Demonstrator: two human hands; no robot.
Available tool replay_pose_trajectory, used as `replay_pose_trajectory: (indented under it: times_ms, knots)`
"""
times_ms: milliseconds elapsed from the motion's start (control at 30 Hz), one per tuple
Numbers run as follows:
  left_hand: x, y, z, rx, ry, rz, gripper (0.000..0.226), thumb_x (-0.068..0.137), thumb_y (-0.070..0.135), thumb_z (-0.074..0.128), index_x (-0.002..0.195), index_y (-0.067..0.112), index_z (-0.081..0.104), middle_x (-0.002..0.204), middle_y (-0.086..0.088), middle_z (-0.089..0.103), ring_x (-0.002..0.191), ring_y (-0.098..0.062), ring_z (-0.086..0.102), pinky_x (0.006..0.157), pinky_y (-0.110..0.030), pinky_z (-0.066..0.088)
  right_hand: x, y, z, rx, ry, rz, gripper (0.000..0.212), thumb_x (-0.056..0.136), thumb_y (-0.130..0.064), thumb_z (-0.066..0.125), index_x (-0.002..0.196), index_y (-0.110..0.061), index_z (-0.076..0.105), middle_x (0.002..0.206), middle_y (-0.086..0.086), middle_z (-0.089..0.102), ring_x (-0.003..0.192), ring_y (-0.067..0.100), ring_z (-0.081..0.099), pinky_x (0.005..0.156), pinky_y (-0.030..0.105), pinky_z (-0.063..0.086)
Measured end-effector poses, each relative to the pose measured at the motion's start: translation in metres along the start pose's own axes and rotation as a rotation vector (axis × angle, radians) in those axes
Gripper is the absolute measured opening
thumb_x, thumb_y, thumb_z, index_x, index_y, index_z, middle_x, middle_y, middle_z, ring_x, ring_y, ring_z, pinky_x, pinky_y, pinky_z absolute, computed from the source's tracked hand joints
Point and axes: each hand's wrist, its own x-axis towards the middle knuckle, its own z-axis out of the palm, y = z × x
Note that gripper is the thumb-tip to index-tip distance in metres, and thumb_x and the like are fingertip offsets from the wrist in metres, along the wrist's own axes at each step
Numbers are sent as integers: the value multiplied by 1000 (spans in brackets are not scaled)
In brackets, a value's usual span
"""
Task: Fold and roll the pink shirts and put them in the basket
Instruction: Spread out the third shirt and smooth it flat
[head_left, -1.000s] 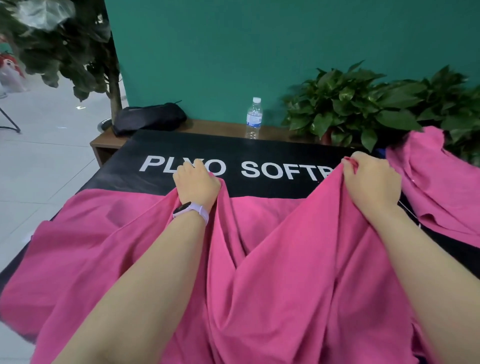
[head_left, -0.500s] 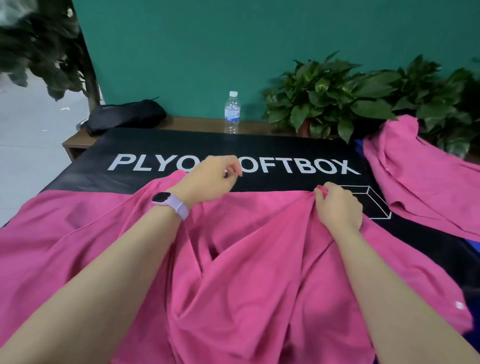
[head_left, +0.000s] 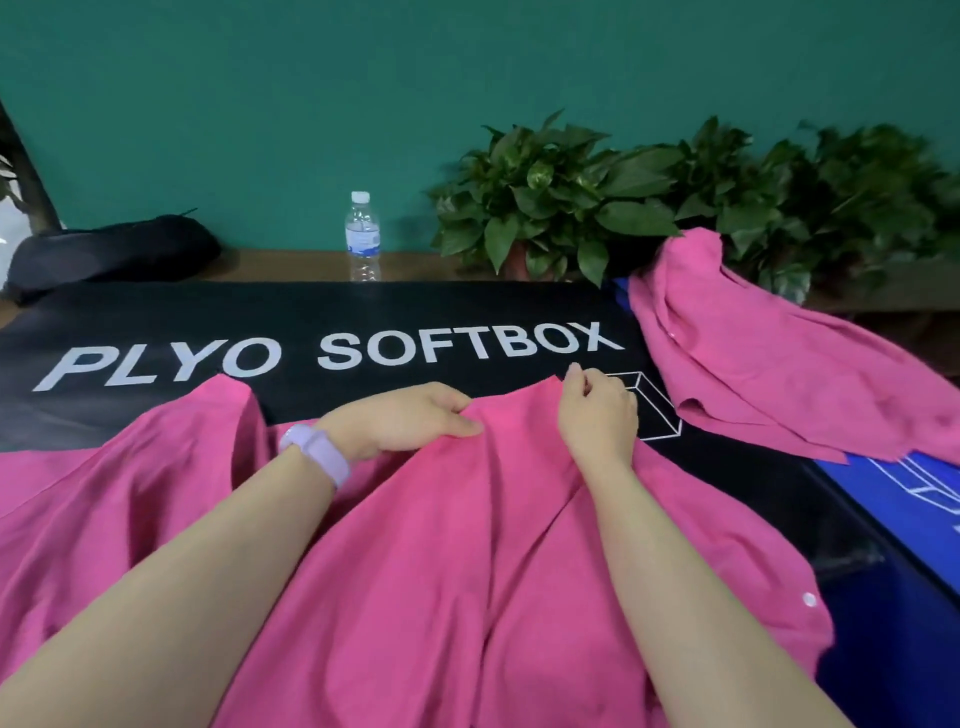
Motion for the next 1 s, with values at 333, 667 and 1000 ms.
replay_pose_trajectory:
  times_ms: [333,667,1000]
  knots:
    - [13,-3,1,74,9,40,25,99,19,62,77,25,71,78,12,71,72,-4,64,67,-14,48,55,34,-59,-46,-513,123,47,83,-40,78,85,7,70,74,18,65,69,19,49,65,30,40]
    - [14,-6,0,48,-1,53,14,100,18,61,91,12,70,88,2,72,82,-11,65,80,-28,51,84,58,-52,203,-78,127,25,97,-20,66,75,-18,55,71,-2,52,65,15,48,59,29,37]
    - [17,-8,-2,41,-16,60,14,101,19,60,93,17,72,97,-1,73,88,-14,66,90,-37,52,109,82,-37,-280,90,7,31,97,-47,59,92,-16,56,93,8,68,93,34,61,74,37,37]
